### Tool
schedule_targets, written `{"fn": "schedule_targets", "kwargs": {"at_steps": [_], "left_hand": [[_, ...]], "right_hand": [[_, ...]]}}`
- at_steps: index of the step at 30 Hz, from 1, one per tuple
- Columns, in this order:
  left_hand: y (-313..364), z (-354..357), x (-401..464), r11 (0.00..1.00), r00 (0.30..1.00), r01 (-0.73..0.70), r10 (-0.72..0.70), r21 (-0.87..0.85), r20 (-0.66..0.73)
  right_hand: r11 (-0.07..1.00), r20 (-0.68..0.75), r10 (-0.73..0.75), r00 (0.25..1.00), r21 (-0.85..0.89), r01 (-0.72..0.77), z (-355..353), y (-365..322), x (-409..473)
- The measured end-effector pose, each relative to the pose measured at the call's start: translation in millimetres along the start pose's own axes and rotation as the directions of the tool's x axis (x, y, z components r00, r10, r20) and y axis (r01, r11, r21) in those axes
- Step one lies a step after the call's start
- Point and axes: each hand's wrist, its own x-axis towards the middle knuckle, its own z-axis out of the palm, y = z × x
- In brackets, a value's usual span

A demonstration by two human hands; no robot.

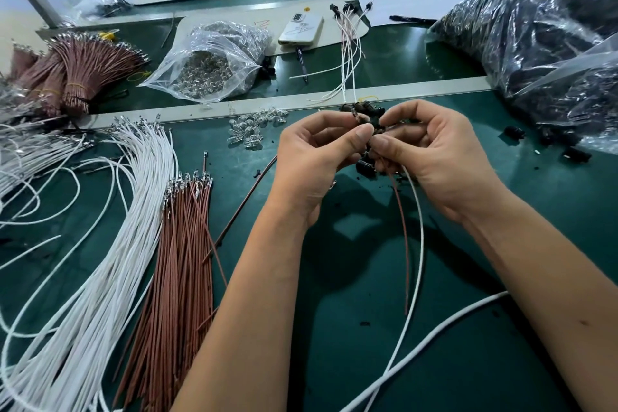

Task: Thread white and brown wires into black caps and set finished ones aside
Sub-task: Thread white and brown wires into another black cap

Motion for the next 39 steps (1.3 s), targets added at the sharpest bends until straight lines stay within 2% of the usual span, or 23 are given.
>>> {"fn": "schedule_targets", "kwargs": {"at_steps": [9,13,16,18,24,30,39], "left_hand": [[3,-1,0,1.0,0.998,-0.025,0.025,0.0,-0.05],[3,0,-1,0.999,0.996,-0.043,0.044,0.011,-0.075],[3,0,-1,0.999,0.993,-0.05,0.049,-0.003,-0.105],[3,0,-1,0.999,0.993,-0.045,0.044,-0.007,-0.11],[3,0,1,0.999,0.994,-0.032,0.029,-0.026,-0.109],[0,1,1,0.995,0.992,-0.092,0.095,0.034,-0.078],[-1,0,0,0.99,0.989,-0.14,0.142,0.029,-0.046]], "right_hand": [[0.988,0.009,-0.079,0.997,-0.132,0.079,-3,0,-1],[0.952,0.033,-0.108,0.994,-0.285,0.113,-6,4,0],[0.854,0.053,-0.137,0.989,-0.5,0.145,-11,7,2],[0.813,0.062,-0.137,0.989,-0.562,0.148,-11,8,3],[0.856,0.059,-0.129,0.99,-0.497,0.142,-5,9,2],[0.91,0.054,-0.137,0.989,-0.388,0.147,-4,7,1],[0.899,0.008,-0.202,0.979,-0.396,0.188,-2,8,-1]]}}
